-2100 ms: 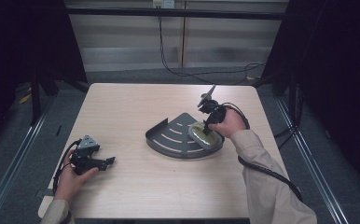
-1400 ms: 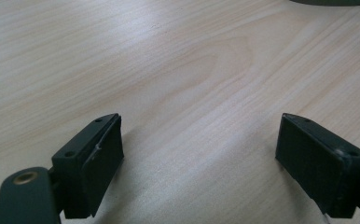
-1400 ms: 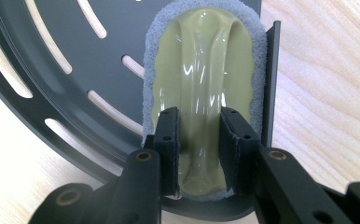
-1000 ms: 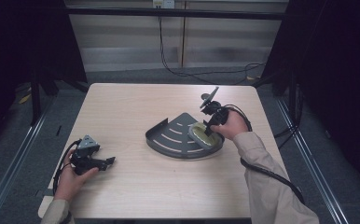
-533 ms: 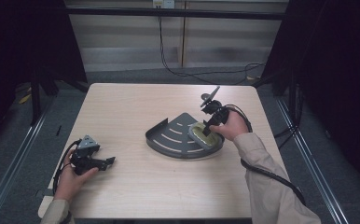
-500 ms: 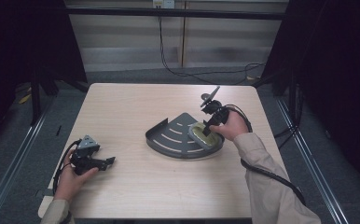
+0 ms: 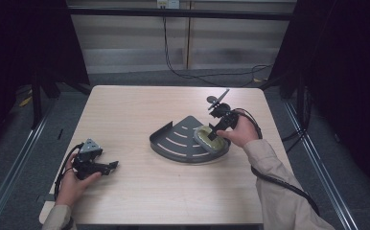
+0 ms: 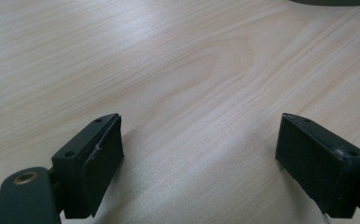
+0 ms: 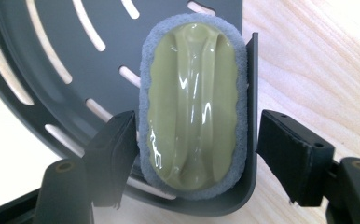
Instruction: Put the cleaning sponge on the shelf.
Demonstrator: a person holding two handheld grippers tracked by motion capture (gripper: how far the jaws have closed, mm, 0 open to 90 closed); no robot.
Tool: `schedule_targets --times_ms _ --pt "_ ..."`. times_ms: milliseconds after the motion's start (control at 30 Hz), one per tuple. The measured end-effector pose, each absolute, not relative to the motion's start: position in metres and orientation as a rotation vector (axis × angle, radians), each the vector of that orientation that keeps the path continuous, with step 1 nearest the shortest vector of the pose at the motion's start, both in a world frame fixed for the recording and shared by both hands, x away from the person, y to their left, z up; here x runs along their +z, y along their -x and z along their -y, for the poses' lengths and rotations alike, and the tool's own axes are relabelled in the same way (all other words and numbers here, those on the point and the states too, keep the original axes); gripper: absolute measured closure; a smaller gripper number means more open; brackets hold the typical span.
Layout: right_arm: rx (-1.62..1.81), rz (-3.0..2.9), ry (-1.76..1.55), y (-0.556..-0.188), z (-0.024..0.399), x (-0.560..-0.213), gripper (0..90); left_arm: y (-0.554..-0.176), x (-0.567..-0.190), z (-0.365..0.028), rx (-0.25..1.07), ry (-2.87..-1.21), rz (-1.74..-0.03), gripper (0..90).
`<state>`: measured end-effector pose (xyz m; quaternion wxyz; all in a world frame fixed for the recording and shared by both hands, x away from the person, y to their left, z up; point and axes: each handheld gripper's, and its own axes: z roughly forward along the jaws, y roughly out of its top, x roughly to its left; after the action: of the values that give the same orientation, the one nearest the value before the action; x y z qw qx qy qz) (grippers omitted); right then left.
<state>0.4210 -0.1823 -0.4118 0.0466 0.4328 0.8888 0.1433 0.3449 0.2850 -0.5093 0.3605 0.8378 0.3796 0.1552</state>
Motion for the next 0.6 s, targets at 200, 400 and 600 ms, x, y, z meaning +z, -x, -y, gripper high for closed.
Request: schedule_targets --times_ms 200,400,600 --pt "0.453 -2.718 -1.28 -0.412 0.181 -0.406 26.0 -0.345 -0.509 -0.285 0.4 -2.159 -0.978 14.4" --pt "0.476 -2.718 -1.278 -0.406 0.187 -0.403 24.0 -0.345 -0.509 -0.285 0.4 -2.159 -0.978 14.4" --pt "0.489 -2.715 -1.281 -0.399 0.194 -0.401 22.0 -0.345 -0.509 -0.285 0.4 -2.159 -0.978 14.4"
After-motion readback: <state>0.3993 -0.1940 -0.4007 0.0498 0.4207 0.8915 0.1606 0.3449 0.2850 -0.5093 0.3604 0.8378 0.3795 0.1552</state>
